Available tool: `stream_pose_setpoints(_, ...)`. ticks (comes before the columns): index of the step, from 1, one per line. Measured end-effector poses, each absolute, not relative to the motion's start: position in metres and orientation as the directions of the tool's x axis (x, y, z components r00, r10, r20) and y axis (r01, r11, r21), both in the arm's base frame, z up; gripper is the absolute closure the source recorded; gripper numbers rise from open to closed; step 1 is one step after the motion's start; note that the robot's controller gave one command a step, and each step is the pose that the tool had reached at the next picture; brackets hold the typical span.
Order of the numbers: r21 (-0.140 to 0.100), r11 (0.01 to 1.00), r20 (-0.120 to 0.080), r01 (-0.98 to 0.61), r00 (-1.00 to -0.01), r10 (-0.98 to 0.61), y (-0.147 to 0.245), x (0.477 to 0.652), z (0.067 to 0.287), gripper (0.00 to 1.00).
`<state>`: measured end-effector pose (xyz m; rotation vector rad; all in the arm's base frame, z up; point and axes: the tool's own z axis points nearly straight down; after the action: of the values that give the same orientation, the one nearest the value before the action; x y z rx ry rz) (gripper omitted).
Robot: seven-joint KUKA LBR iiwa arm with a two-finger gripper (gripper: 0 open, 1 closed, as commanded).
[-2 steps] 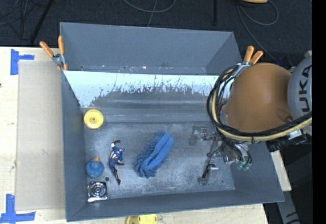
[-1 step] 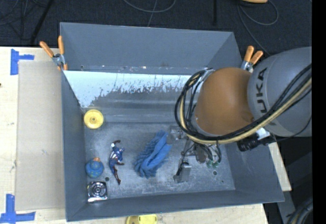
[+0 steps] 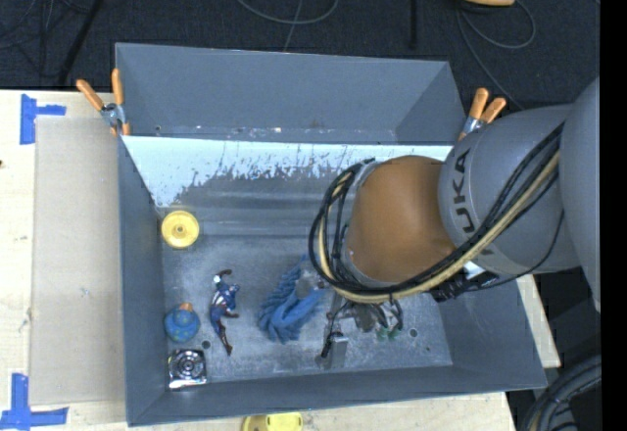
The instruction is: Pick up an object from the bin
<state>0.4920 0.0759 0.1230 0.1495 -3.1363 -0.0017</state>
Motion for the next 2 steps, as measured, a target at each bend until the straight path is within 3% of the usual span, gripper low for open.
stream_pose_setpoints(1,0.000,0.988,0.001,-0.155,-0.988,-0.155,0.075,0.496,0.096,0.00)
stream_pose_setpoints(2,0.001,0.973,-0.001,-0.229,-0.973,-0.229,0.080,0.523,0.077,0.00)
